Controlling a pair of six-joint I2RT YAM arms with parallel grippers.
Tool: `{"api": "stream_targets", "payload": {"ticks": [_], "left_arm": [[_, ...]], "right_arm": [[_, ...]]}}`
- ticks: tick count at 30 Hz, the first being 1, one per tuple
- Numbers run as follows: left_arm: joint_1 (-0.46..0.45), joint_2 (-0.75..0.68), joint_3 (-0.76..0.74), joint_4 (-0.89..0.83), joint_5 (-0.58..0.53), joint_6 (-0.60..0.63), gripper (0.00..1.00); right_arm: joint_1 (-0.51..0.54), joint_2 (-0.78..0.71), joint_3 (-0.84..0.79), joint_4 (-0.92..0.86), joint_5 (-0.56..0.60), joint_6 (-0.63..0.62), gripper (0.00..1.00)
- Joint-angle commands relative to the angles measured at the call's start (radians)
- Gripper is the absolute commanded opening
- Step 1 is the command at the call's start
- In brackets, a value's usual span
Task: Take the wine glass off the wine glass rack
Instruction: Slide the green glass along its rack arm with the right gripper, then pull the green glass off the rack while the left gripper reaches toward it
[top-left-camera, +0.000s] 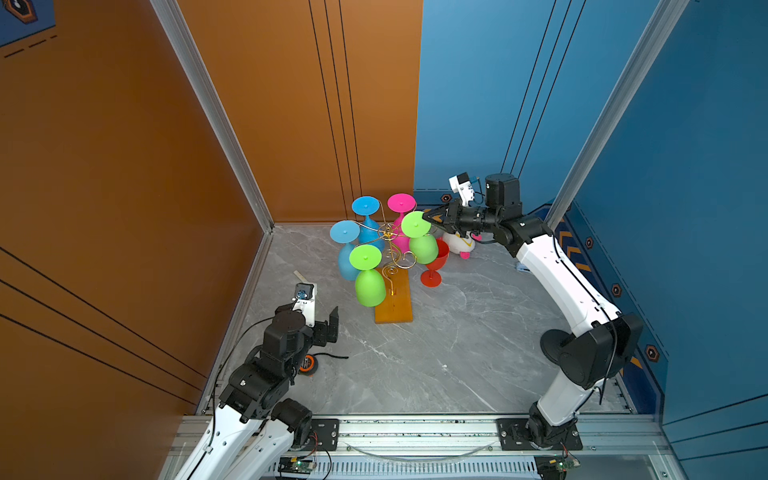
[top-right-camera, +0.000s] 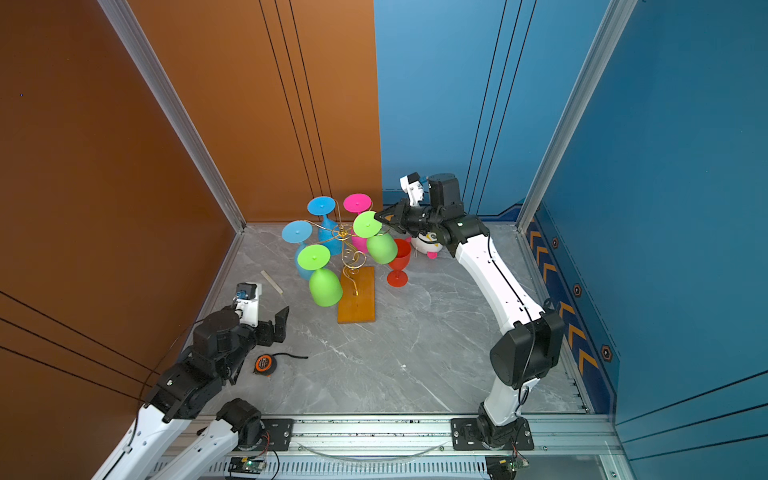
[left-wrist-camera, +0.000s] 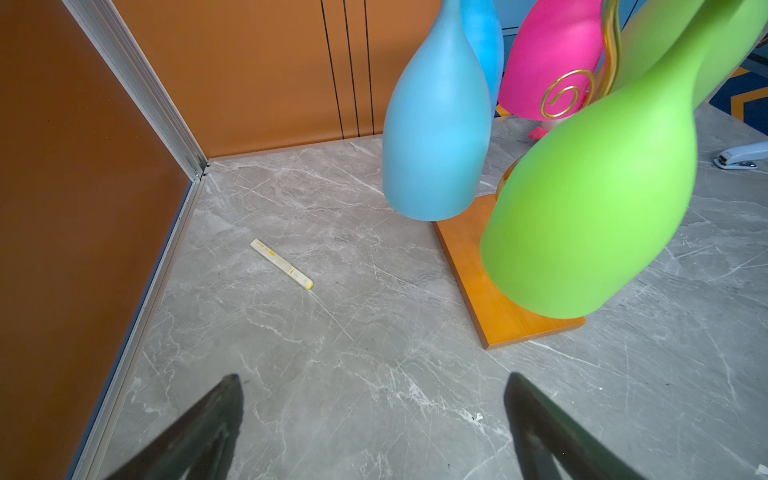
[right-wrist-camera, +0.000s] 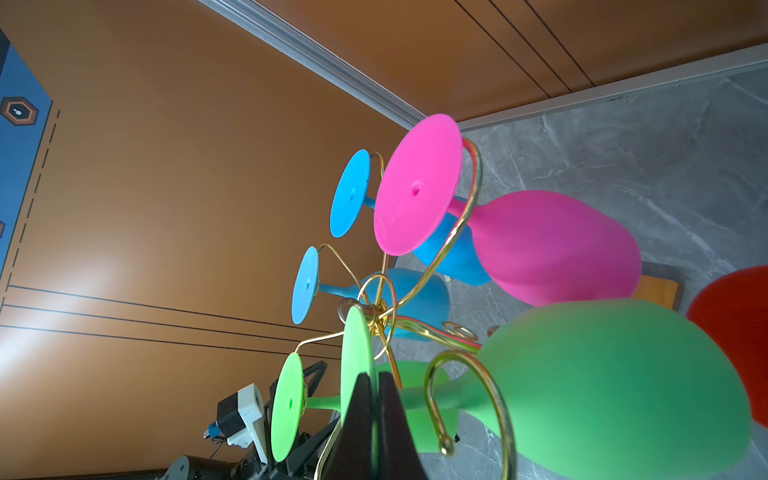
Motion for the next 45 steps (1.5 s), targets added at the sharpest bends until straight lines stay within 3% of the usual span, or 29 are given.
{"api": "stream_targets", "payload": {"ticks": [1,32,45], "left_arm": [[0.012,-0.008,-0.007,0.012,0.002,-0.011,0.98],[0.012,-0.015,-0.007,0.012,0.012,-0.008,0.98],[0.016,-0.019,-0.007,0.003,0.176,-0.014,0.98]], "right_arm": [[0.007,0.010,0.032,0.065,0.000,0.014,0.00],[-0.098,-0.019,-0.008,0.143,0.024,0.055,0.00],[-0.191,-0.189,-0.171,0.136,-0.013,0.033,0.00]]}}
